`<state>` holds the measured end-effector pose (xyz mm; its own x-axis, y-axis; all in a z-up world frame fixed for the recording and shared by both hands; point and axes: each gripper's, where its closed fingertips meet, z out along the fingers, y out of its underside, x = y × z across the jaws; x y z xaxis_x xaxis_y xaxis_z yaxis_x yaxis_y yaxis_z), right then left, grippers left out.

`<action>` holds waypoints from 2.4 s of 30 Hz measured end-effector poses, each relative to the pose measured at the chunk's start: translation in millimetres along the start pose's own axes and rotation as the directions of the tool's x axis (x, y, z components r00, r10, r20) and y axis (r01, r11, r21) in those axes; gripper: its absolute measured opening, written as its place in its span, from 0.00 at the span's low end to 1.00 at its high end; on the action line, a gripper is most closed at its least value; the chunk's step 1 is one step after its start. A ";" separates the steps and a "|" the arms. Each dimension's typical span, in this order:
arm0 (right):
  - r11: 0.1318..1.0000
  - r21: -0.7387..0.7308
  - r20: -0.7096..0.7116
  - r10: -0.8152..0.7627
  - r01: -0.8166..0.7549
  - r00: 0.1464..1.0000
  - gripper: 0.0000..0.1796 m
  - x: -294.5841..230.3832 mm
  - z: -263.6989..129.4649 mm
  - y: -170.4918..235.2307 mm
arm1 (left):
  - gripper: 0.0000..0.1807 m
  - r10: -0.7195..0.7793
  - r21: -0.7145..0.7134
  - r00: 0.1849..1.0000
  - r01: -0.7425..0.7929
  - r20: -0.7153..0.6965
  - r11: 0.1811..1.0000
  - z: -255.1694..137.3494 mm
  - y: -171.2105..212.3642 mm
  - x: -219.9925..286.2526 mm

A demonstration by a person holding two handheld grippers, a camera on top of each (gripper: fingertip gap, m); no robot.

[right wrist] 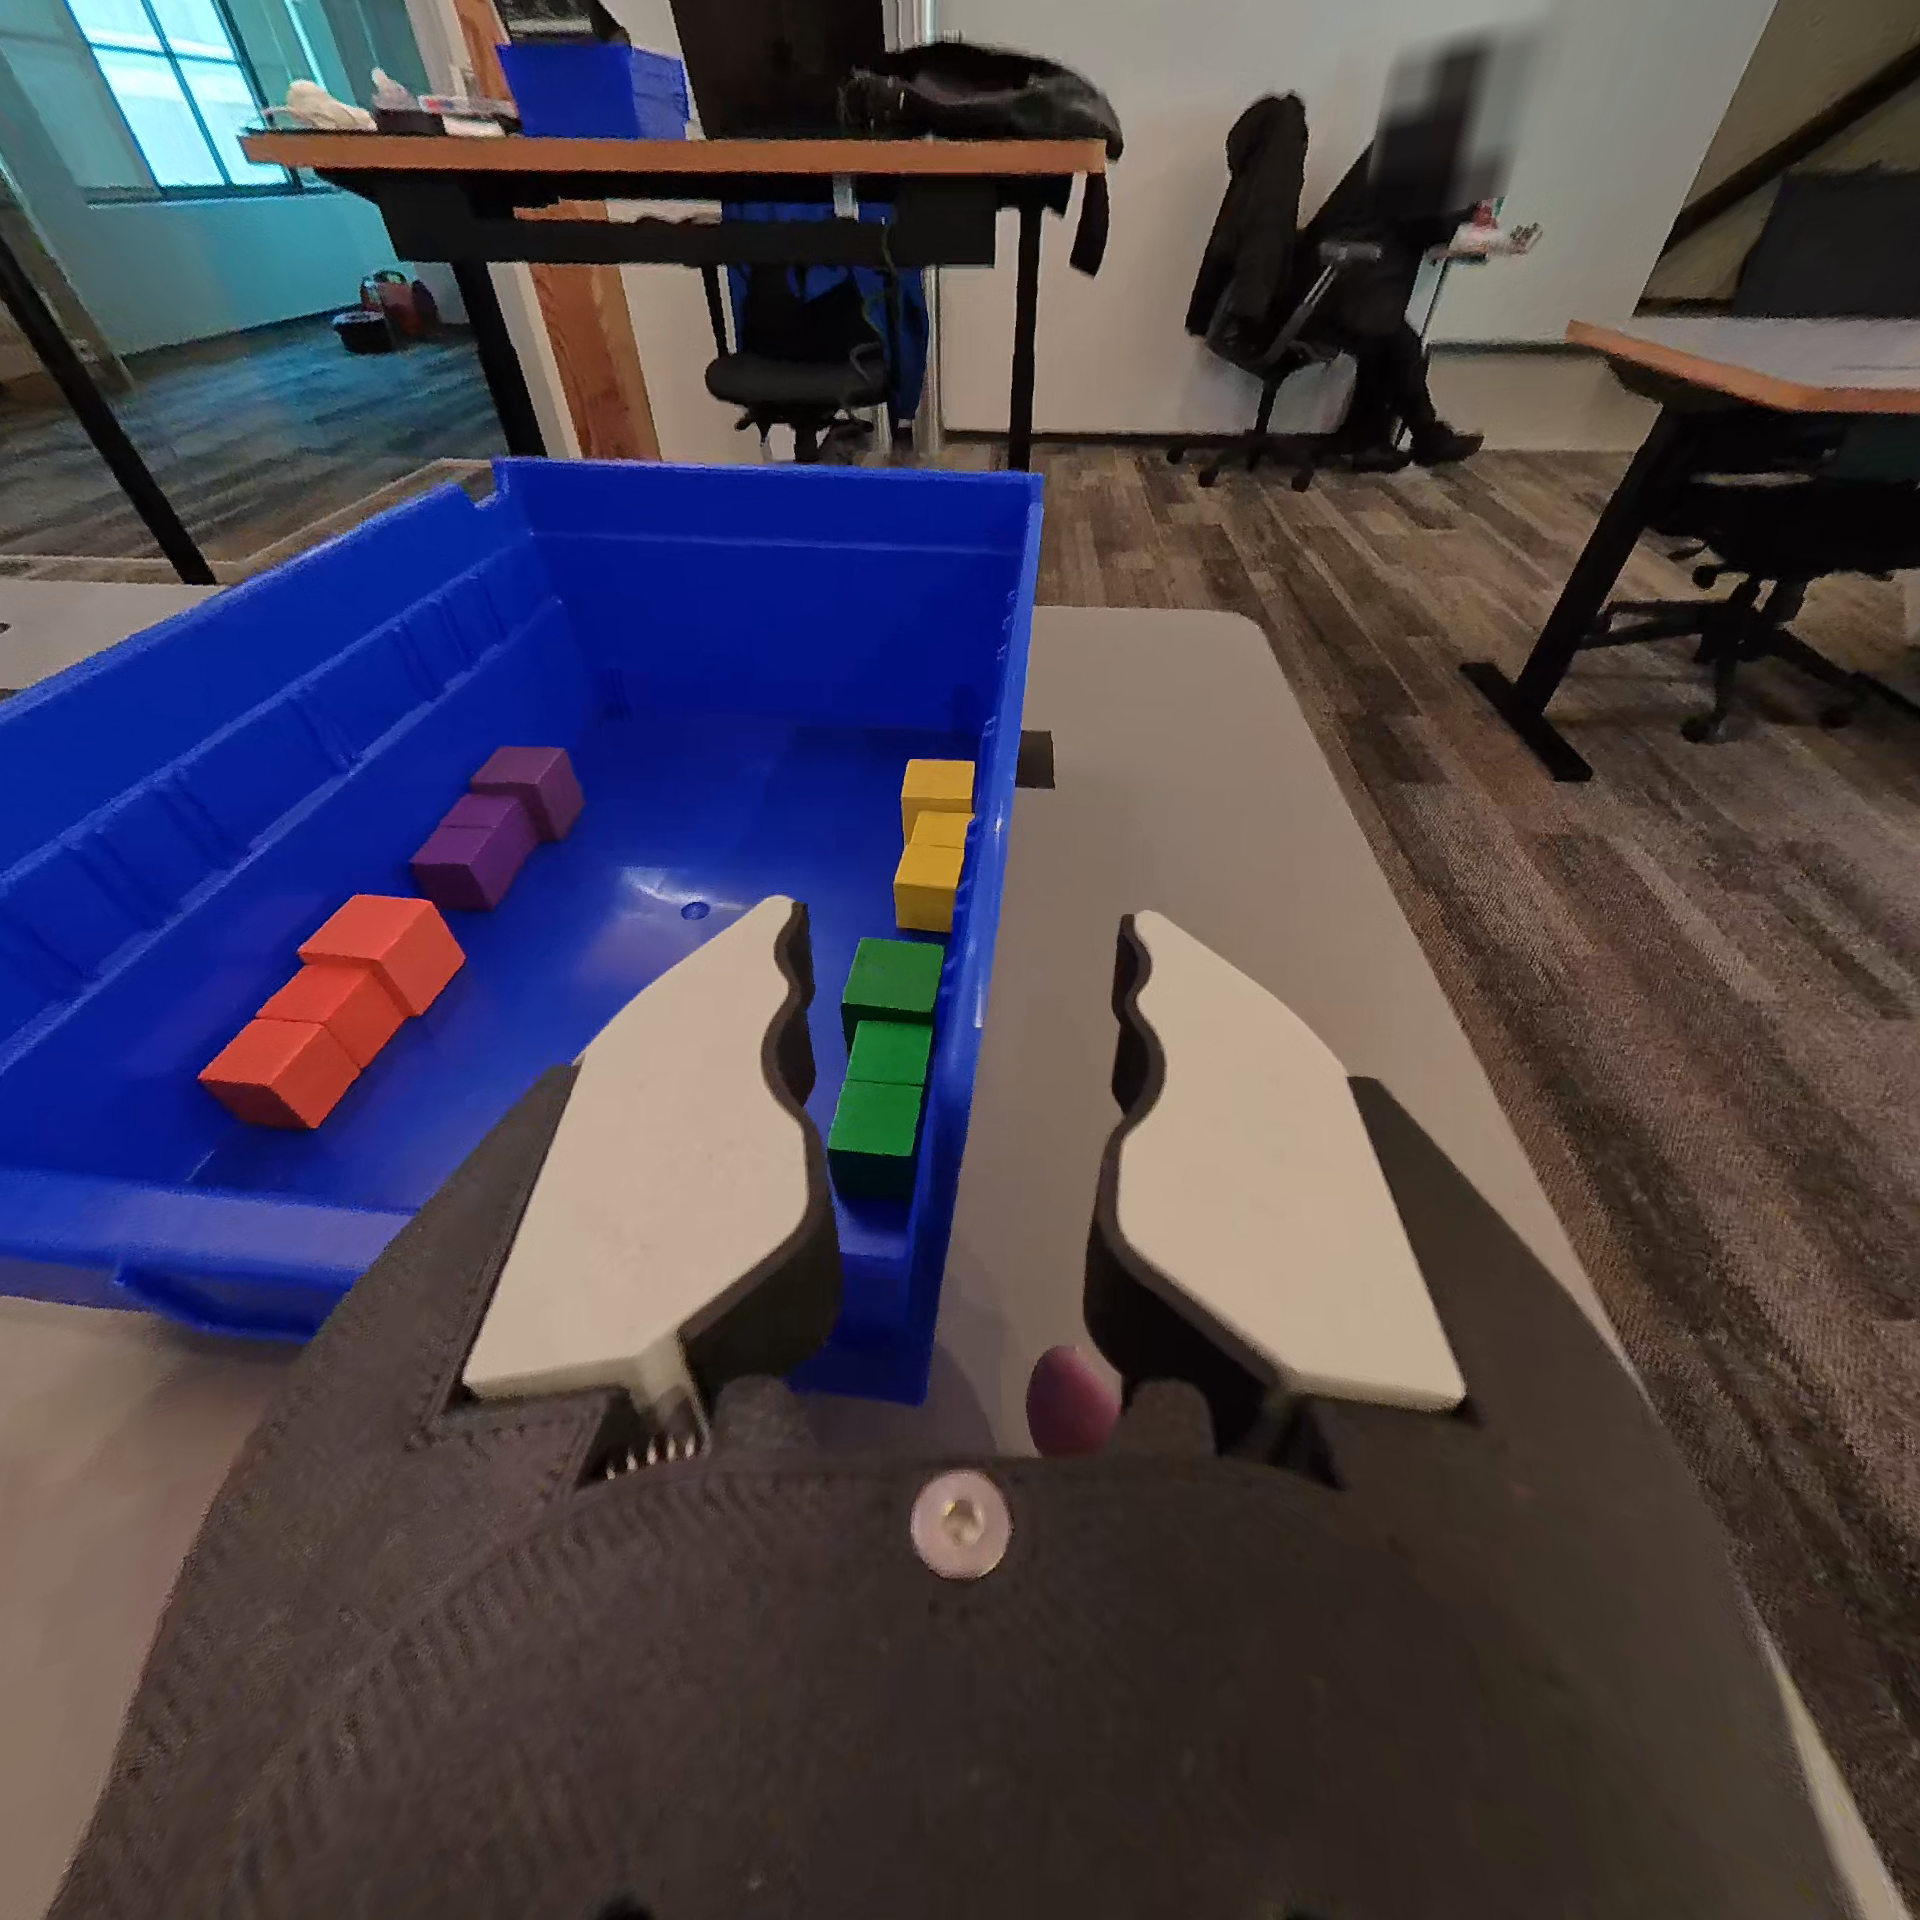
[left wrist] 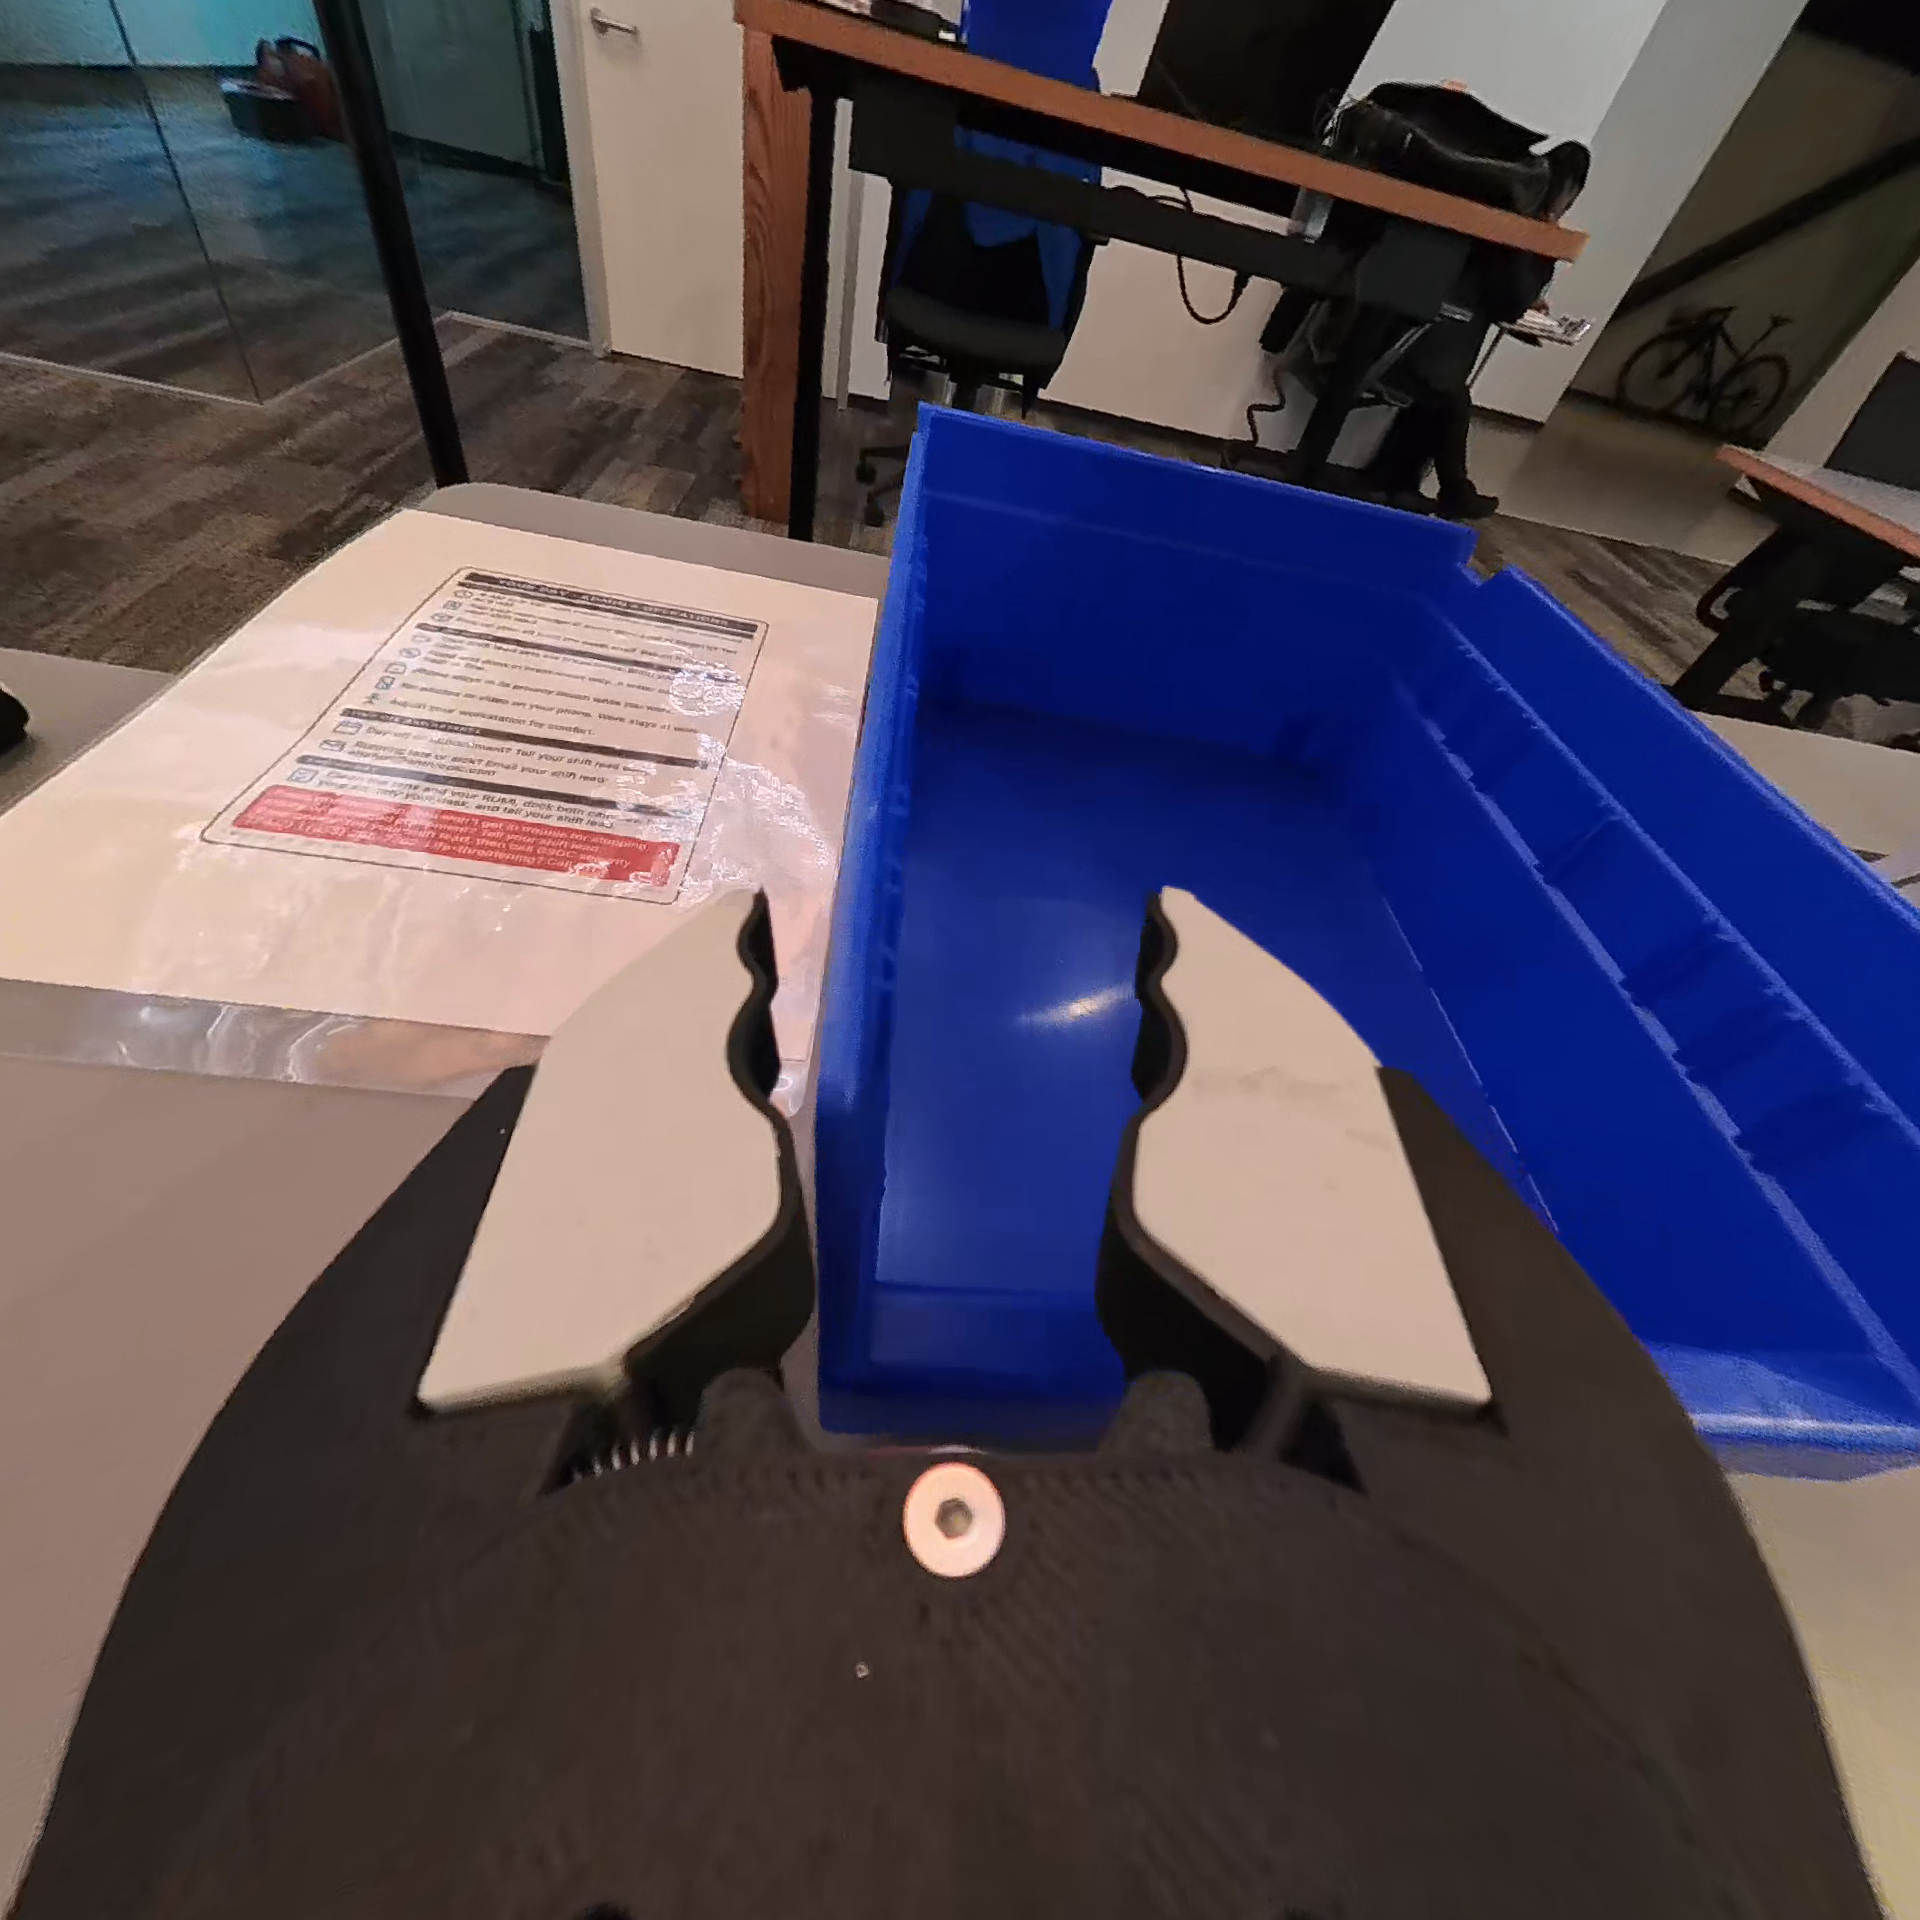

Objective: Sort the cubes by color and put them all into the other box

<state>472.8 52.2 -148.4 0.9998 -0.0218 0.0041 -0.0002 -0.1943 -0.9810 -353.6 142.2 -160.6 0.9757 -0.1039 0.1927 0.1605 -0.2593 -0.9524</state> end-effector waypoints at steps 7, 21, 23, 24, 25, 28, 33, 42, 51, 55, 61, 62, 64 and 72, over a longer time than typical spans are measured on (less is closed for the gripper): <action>0.998 -0.016 0.010 0.059 -0.059 0.998 0.19 -3.6 4.3 2.1 | 0.18 -0.043 -0.016 0.999 0.043 -0.007 0.999 3.0 1.9 -3.6; 0.997 -0.015 0.040 0.076 -0.076 0.996 0.03 -0.5 2.2 2.1 | 0.03 -0.104 -0.007 0.994 0.104 -0.044 0.995 1.3 1.4 -5.8; 0.997 -0.015 0.041 0.076 -0.076 0.996 0.03 -0.5 2.1 2.1 | 0.03 -0.107 -0.008 0.993 0.107 -0.048 0.994 1.4 1.5 -5.6; 0.997 -0.016 0.041 0.077 -0.076 0.996 0.03 -0.4 2.1 2.2 | 0.03 -0.107 -0.009 0.993 0.107 -0.049 0.994 1.3 1.5 -5.5; 0.997 -0.016 0.041 0.076 -0.076 0.996 0.03 -0.4 2.2 2.3 | 0.03 -0.105 -0.009 0.993 0.105 -0.049 0.994 1.2 1.5 -5.3; 0.997 -0.019 0.038 0.069 -0.069 0.997 0.03 -0.2 2.0 2.3 | 0.02 -0.102 -0.013 0.993 0.102 -0.057 0.995 0.7 1.9 -4.1; 0.998 -0.023 0.028 0.056 -0.056 0.998 0.02 0.7 1.5 2.4 | 0.02 -0.102 -0.015 0.993 0.102 -0.062 0.995 -0.2 2.4 -2.9; 0.999 -0.027 0.023 0.048 -0.047 0.999 0.01 1.2 0.9 2.6 | 0.02 -0.115 -0.008 0.991 0.115 -0.070 0.993 -2.4 2.3 -2.5; 0.999 -0.030 0.020 0.042 -0.042 0.999 0.02 1.3 0.3 2.8 | 0.02 -0.121 0.008 0.990 0.122 -0.078 0.992 -6.0 0.8 -2.7; 0.999 -0.032 0.019 0.040 -0.039 0.999 0.01 1.3 -0.3 2.9 | 0.02 -0.117 0.009 0.990 0.118 -0.081 0.993 -8.2 0.0 -4.0; 0.999 -0.024 0.022 0.037 -0.037 0.999 0.02 1.0 -0.6 2.5 | 0.02 -0.120 0.011 0.989 0.121 -0.082 0.993 -10.9 0.2 -5.2; 0.999 -0.022 0.026 0.041 -0.040 0.999 0.02 1.1 -0.5 2.4 | 0.02 -0.119 0.011 0.990 0.120 -0.082 0.993 -11.4 0.2 -5.2; 0.999 -0.015 0.034 0.044 -0.043 0.998 0.06 0.9 0.1 2.0 | 0.02 -0.119 0.010 0.989 0.121 -0.082 0.993 -11.6 0.6 -5.4; 0.999 -0.026 0.040 0.047 -0.046 0.998 0.14 -7.2 6.9 2.0 | 0.02 -0.125 0.007 0.988 0.126 -0.085 0.992 -10.2 1.7 -4.5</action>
<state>465.7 58.7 -151.7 0.9987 0.0086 -0.0502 -0.0471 -0.2184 -0.9747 -359.2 132.4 -160.7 0.9318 -0.1516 0.3298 0.2835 -0.2632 -0.9221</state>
